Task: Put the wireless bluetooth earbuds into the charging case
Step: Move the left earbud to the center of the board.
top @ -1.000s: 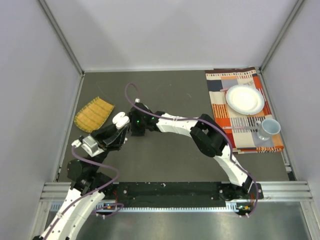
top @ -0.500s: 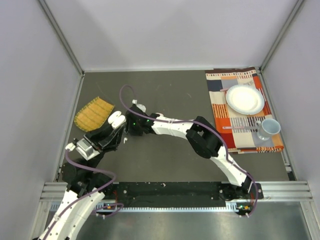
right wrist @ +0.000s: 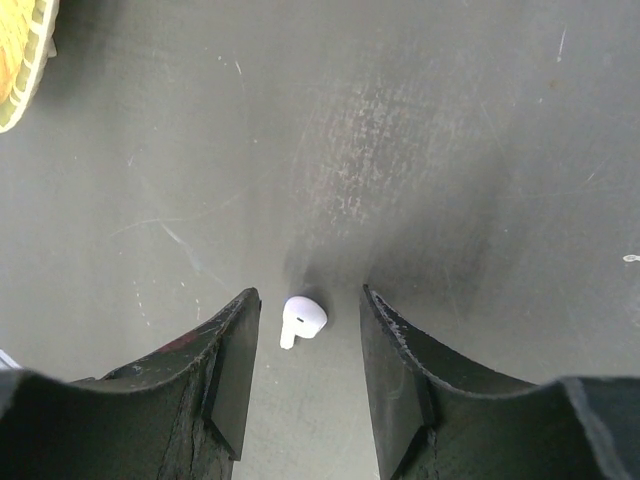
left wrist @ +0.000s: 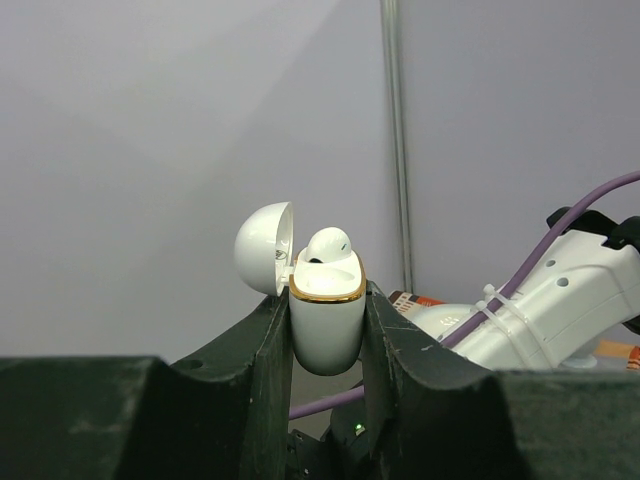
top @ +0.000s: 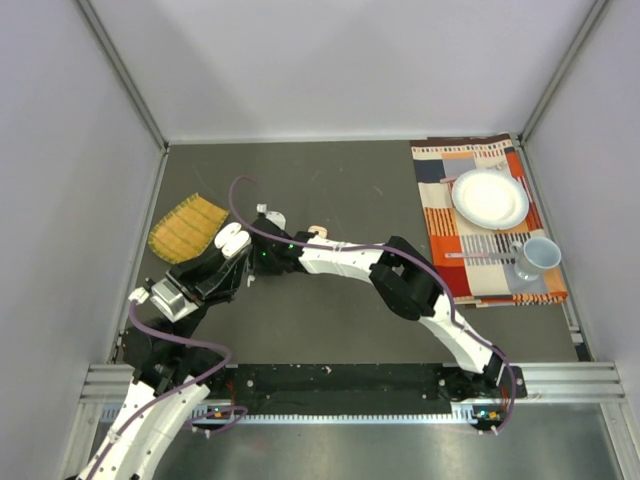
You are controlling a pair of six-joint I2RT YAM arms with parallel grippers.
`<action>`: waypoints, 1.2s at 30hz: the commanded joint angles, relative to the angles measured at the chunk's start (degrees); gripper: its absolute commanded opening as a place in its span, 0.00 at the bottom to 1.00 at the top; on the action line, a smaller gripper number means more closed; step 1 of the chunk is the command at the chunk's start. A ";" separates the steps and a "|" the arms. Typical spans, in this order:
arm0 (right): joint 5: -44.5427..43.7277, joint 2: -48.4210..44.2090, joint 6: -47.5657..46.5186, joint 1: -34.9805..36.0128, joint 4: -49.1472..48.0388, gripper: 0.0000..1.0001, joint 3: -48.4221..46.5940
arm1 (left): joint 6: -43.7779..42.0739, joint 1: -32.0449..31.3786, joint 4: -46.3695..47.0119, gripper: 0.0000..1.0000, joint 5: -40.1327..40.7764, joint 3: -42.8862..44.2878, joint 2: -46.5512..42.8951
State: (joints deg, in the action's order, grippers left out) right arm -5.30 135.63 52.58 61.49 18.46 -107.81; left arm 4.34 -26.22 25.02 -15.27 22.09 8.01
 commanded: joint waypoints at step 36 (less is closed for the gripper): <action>-6.74 4.99 -6.96 4.25 8.17 0.35 -6.45 | 1.72 0.20 1.88 0.00 2.08 0.33 -0.19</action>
State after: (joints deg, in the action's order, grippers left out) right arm -11.44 138.15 47.05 64.45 23.20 -113.03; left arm 5.10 -26.22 25.06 -14.02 22.09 8.01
